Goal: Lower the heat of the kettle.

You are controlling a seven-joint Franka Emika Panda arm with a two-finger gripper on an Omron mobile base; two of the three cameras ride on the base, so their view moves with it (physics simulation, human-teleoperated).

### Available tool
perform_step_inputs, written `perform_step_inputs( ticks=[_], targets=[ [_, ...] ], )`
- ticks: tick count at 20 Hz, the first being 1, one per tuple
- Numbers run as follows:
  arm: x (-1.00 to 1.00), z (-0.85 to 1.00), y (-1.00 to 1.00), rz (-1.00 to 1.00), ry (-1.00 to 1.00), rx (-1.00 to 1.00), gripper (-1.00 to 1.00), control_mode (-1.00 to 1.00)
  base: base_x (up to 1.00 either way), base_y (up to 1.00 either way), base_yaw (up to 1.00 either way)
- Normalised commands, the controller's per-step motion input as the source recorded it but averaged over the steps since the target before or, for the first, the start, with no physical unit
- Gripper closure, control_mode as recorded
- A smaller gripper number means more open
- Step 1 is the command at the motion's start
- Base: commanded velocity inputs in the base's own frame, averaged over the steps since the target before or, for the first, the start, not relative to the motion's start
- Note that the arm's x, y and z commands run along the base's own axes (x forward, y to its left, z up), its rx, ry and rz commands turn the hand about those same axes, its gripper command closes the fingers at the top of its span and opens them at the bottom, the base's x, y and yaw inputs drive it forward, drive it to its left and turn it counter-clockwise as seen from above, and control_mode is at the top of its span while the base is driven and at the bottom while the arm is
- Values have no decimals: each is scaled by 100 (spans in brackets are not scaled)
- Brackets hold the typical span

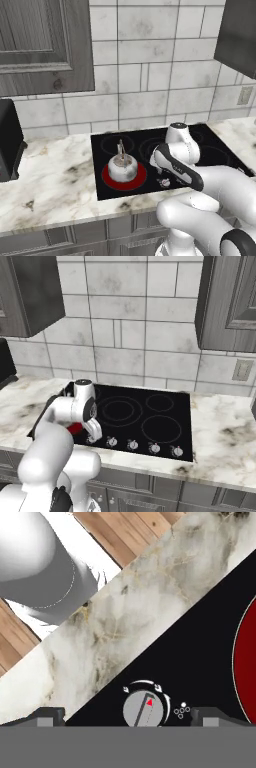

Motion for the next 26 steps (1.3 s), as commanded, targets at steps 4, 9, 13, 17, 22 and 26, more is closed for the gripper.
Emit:
perform_step_inputs(
  ticks=[4, 9, 13, 17, 22, 26],
  targets=[
    [5, -23, 0, 0, 0, 0, -100, -100, 0, 0, 0],
    [1, -22, 0, 0, 0, 0, -100, -100, 0, 0, 0],
    [9, -23, 0, 0, -1, 0, -100, -100, 0, 0, 0],
    [0, -27, 0, 0, -1, 0, -100, -100, 0, 0, 0],
    [-1, -25, 0, 0, -2, 0, -100, -100, 0, 0, 0],
    [-7, -14, 2, 0, -4, 0, -100, -100, 0, 0, 0]
  ],
)
